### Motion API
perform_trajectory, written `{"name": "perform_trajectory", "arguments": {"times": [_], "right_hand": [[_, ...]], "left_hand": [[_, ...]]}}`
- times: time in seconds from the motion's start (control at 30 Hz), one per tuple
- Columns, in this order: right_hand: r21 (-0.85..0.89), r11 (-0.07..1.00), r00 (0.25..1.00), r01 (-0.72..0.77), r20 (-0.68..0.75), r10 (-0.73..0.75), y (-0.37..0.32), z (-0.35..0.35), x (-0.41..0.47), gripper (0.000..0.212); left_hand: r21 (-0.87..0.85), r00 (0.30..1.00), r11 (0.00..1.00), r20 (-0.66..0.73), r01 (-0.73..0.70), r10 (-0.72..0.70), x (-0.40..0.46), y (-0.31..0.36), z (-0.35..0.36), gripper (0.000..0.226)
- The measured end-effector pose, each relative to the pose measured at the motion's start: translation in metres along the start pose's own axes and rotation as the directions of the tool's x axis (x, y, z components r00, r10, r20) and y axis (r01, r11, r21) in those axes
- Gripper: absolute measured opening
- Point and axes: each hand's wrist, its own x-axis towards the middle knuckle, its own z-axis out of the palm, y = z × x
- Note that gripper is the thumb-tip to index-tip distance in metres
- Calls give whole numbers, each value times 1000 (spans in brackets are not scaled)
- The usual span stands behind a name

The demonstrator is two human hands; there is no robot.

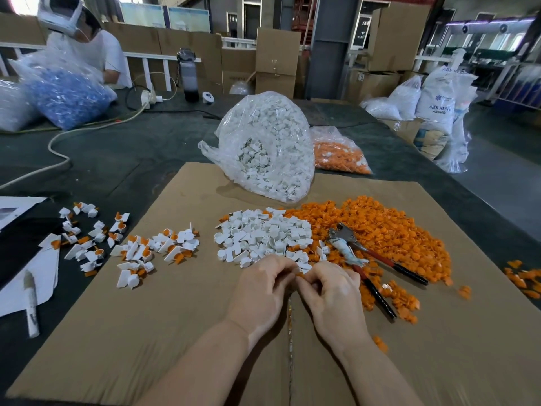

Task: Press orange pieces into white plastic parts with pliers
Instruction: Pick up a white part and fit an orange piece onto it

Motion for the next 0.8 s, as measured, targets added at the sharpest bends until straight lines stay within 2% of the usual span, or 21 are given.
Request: {"name": "perform_trajectory", "arguments": {"times": [0.13, 0.23, 0.33, 0.43, 0.8], "right_hand": [[9, 1000, 999, 11, -35, -11, -3, -1, 1, 20], [20, 999, 996, 43, -76, -41, -5, -2, 2, 16], [1, 996, 993, 86, -85, -85, -4, -2, 1, 23], [-30, 992, 990, 119, -72, -121, -4, -2, 1, 31], [-40, 993, 990, 115, -72, -118, -7, -3, 2, 19]], "left_hand": [[-198, 976, 956, 34, 217, -215, 2, -1, -1, 12], [-316, 950, 897, 77, 310, -301, 4, 2, -2, 13], [-439, 943, 836, 109, 328, -313, 5, 3, -5, 16], [-440, 950, 843, 107, 310, -294, 5, 1, -5, 22], [-454, 949, 834, 127, 313, -288, 4, 3, -6, 22]]}}
